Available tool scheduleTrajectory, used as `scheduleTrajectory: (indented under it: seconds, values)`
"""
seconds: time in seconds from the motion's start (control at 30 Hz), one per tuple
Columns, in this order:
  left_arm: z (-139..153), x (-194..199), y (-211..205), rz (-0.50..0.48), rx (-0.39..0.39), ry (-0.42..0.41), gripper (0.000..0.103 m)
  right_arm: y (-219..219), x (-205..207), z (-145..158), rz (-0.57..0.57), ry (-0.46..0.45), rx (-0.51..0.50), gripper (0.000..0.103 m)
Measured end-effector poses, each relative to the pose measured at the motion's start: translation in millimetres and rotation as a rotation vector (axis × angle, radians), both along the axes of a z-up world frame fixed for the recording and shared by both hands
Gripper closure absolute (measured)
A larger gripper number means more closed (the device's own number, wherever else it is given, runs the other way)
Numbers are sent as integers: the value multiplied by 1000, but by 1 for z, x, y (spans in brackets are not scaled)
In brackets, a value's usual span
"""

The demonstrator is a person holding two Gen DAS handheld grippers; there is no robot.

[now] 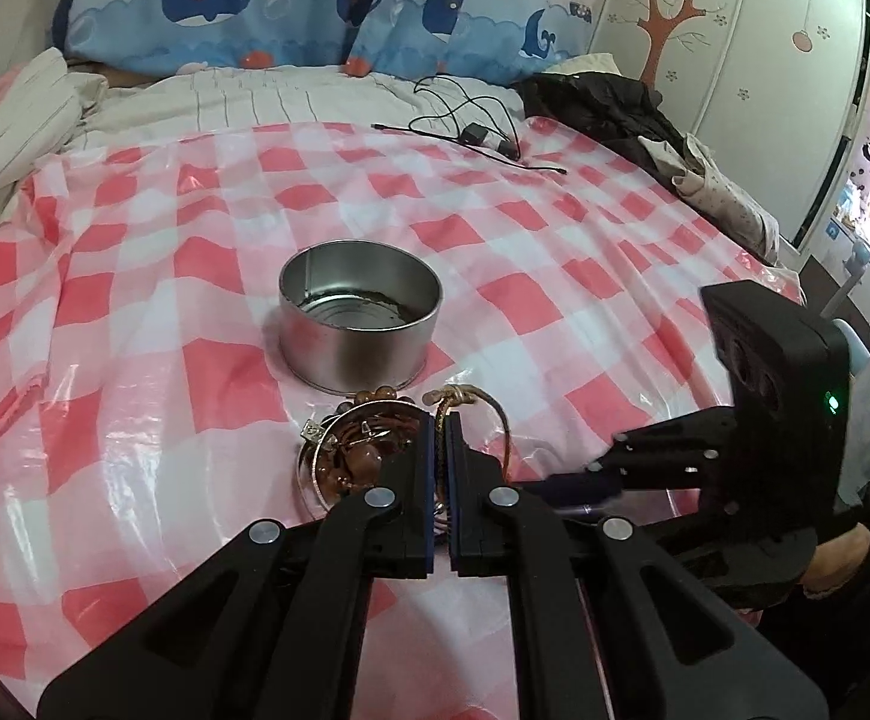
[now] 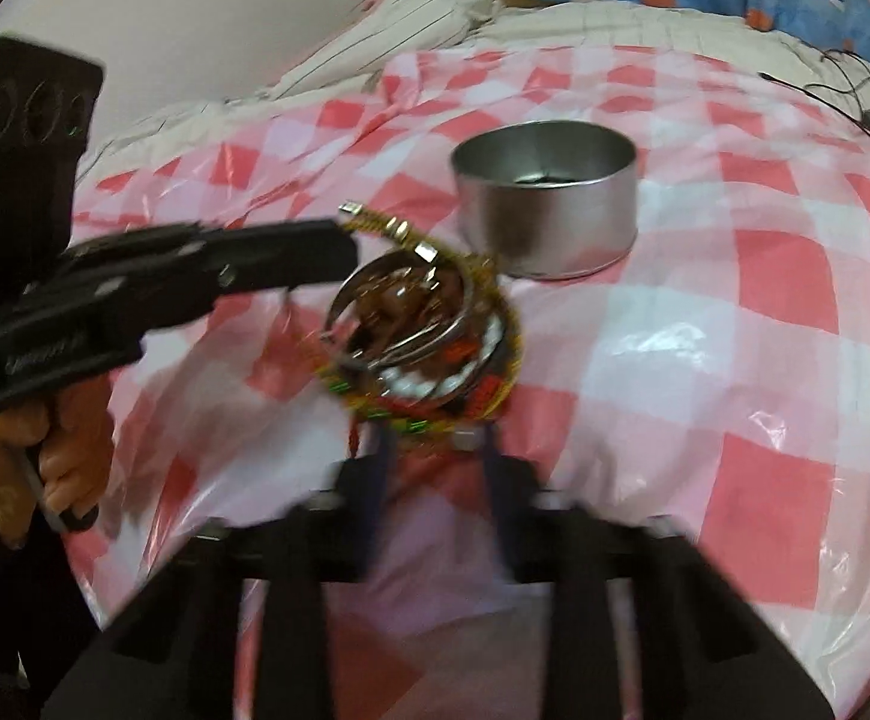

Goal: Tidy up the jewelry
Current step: 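Grasp gold chains with the left gripper while the right gripper grips red strings, then carry both held pieces over the silver tin and open both grippers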

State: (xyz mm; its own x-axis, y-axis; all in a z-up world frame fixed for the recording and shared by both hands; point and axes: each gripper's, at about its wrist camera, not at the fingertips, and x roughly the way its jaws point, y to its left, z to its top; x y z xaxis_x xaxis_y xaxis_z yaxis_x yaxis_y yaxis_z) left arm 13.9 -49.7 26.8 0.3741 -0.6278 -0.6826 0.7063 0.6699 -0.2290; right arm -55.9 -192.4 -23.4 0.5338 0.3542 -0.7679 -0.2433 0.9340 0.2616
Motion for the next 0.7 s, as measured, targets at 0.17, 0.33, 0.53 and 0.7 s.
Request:
scheduleTrajectory:
  seconds: [0.17,0.33,0.53,0.7]
  values:
    - [-2,5,7,38,9,-1,100,-12,-12,12,-19,-25,28,93]
    - [1,7,11,53,-3,-5,100,-32,-20,35,-49,-89,141,93]
    - [5,7,14,59,-24,-11,100,-41,-39,73,38,-261,330,93]
    - [22,4,14,37,-78,-38,100,-48,-31,68,-20,-235,333,93]
